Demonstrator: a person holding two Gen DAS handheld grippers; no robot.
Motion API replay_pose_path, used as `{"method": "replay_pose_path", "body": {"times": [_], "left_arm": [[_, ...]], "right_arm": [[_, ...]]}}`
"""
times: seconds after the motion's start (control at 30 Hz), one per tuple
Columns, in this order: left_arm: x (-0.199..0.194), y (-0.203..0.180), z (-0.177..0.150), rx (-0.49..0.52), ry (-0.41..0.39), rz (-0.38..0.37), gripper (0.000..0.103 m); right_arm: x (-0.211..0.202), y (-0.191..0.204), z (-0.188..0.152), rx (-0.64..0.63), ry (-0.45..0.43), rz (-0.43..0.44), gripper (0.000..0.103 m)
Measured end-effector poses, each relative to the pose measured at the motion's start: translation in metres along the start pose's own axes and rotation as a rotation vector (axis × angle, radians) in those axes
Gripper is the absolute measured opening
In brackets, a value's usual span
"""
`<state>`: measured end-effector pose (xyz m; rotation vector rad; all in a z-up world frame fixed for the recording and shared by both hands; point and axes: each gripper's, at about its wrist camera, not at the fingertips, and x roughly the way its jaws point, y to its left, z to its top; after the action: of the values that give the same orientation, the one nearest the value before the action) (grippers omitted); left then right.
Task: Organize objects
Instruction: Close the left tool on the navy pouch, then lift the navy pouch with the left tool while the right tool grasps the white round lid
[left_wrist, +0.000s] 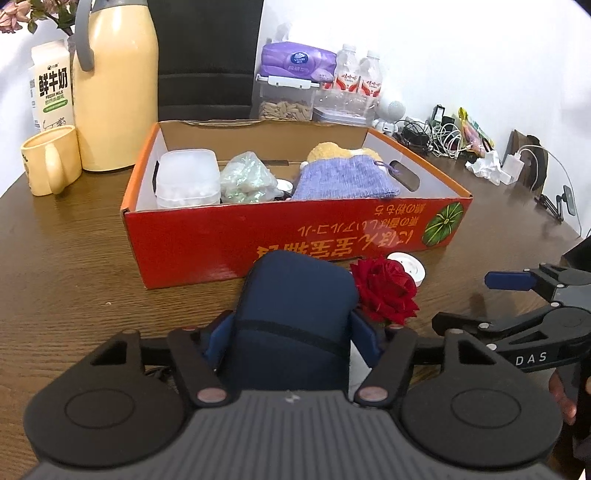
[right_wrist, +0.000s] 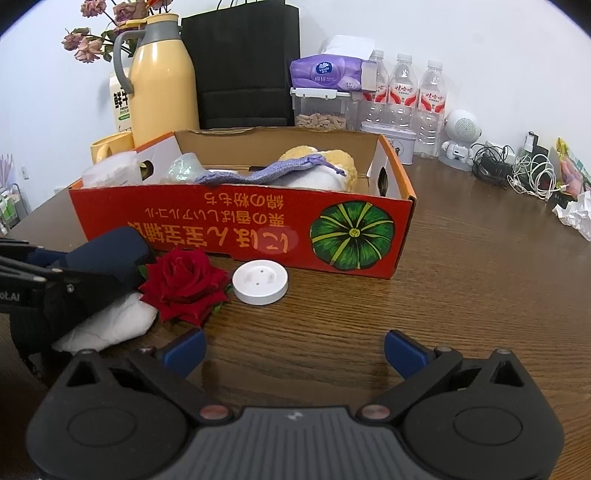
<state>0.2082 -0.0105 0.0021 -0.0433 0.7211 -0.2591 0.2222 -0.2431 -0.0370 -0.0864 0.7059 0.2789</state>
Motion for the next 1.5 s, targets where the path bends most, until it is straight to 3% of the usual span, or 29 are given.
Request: {"method": "replay_pose_path", "body": {"times": [0.37, 0.6, 0.67, 0.83, 1.1, 1.5], "left_arm": [[-0.015, 0.007, 0.005, -0.062, -0.038, -0.003, 0.064], [-0.018, 0.008, 0.006, -0.080, -0.044, 0.003, 0.064], [-0.019, 0.008, 0.005, -0.080, -0.044, 0.006, 0.064], [-0.019, 0.009, 0.005, -0.084, -0.045, 0.011, 0.064], [-0.019, 0.009, 0.005, -0.086, -0.046, 0.016, 0.064], [-0.023, 0.010, 0.003, -0.080, -0.062, 0.019, 0.062]], "right_arm": [[0.006, -0.002, 0.012, -0.025, -0.014, -0.013, 0.103], [0.025, 0.001, 0.028, -0.047, -0.007, 0.026, 0.092], [0.030, 0.001, 0.031, -0.046, 0.000, 0.036, 0.082], [0.038, 0.002, 0.037, -0.037, -0.005, 0.071, 0.073], [0.044, 0.004, 0.039, -0.038, -0.004, 0.114, 0.038], [0.024, 0.005, 0.032, -0.038, -0.064, 0.114, 0.038]]}}
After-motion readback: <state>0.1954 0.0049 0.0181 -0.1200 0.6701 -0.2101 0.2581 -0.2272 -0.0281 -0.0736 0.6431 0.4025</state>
